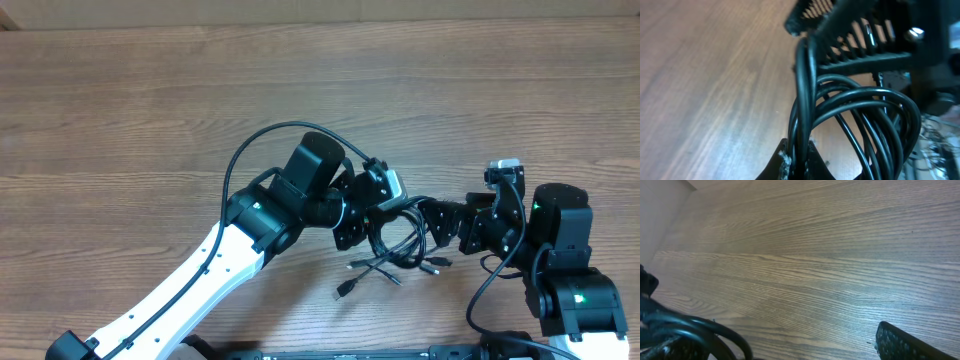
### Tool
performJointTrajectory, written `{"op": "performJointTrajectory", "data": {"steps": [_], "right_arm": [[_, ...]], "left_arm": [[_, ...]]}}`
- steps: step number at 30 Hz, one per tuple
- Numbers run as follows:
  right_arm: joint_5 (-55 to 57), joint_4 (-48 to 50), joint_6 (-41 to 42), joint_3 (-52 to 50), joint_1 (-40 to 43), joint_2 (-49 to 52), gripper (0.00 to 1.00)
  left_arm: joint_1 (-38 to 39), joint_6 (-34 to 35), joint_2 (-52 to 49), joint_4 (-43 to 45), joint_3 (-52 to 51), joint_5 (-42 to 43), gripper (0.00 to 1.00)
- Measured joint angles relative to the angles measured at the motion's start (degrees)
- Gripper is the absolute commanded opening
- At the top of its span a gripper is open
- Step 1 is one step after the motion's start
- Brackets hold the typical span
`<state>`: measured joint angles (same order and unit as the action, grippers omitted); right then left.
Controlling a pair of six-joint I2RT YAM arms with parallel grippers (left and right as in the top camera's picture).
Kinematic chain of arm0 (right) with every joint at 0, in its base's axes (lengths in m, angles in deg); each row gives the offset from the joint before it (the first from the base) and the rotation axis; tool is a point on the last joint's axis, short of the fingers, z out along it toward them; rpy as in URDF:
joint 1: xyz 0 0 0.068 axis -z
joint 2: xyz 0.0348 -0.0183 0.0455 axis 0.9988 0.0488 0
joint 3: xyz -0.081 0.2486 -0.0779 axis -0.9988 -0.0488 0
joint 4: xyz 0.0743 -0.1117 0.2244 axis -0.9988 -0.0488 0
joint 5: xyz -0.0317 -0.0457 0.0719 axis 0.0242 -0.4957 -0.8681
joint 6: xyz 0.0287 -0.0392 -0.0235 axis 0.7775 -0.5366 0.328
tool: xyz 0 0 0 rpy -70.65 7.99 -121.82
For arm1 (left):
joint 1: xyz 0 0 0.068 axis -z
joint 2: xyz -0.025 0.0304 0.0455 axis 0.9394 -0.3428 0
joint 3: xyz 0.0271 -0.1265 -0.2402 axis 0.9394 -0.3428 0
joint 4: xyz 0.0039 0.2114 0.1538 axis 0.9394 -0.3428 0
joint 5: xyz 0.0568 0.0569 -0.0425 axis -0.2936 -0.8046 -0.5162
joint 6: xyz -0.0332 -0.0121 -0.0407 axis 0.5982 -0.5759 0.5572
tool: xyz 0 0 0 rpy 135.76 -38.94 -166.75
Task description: Untangle cables
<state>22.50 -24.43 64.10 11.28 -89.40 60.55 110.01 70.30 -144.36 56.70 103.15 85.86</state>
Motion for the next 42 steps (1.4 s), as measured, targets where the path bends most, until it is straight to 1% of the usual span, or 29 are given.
{"op": "performJointTrajectory", "data": {"steps": [5, 8, 10, 17, 20, 22, 23, 26, 30, 32, 35, 38, 41, 42], "right_arm": [[0.85, -0.31, -0.07, 0.0, -0.04, 0.0, 1.0], [1.07, -0.46, -0.07, 0.0, -0.04, 0.35, 1.0], [1.05, -0.63, -0.07, 0.0, -0.07, 1.7, 1.0], [1.01, -0.48, -0.57, 0.0, -0.11, 8.79, 1.0], [2.43, -0.61, -0.61, 0.0, -0.15, 11.43, 1.0], [5.35, -1.07, 0.81, 0.0, -0.15, 12.5, 1.0], [8.79, -1.46, 2.54, 0.0, -0.13, 13.4, 1.0], [12.26, -1.44, 4.22, 0.0, -0.04, 13.88, 1.0], [17.0, -1.99, 7.87, 0.0, -0.02, 13.88, 1.0], [18.27, -2.25, 8.87, 0.0, -0.04, 13.88, 1.0], [19.56, -2.29, 9.84, 0.0, -0.02, 13.88, 1.0], [20.24, -2.27, 10.95, 0.0, -0.04, 13.88, 1.0], [20.44, -2.54, 11.17, 0.0, -0.02, 13.88, 1.0], [20.46, -2.75, 11.28, 0.0, -0.04, 13.88, 1.0]], "left_arm": [[-0.02, -1.03, 0.0, -2.78, 0.0, 5.31, 0.04], [0.0, -4.48, 0.0, -1.99, 0.0, 12.02, 0.04], [0.0, -5.81, 0.0, -0.26, 0.0, 14.38, 0.04], [-0.02, -7.32, 0.0, 0.68, 0.0, 17.88, 0.04], [-0.02, -7.34, 0.0, -1.25, 0.0, 18.67, 0.04], [-0.02, -7.63, 0.0, -2.62, 0.0, 19.76, 0.04], [0.0, -7.96, 0.0, -3.65, 0.0, 20.87, 0.04], [0.0, -8.41, 0.0, -4.87, 0.0, 23.23, 0.04], [0.0, -8.55, 0.0, -5.92, 0.0, 23.06, 0.04], [0.0, -8.07, 0.0, -6.19, 0.0, 21.59, 0.04], [0.0, -3.87, 0.0, -6.19, 0.0, 15.19, 0.04], [-0.17, 6.12, 0.0, -6.58, 0.0, 3.65, 0.04], [-1.64, 15.98, 0.0, -7.02, 0.0, -4.28, 0.04], [-3.02, 20.7, 0.0, -7.02, 0.0, -7.21, 0.04]]}}
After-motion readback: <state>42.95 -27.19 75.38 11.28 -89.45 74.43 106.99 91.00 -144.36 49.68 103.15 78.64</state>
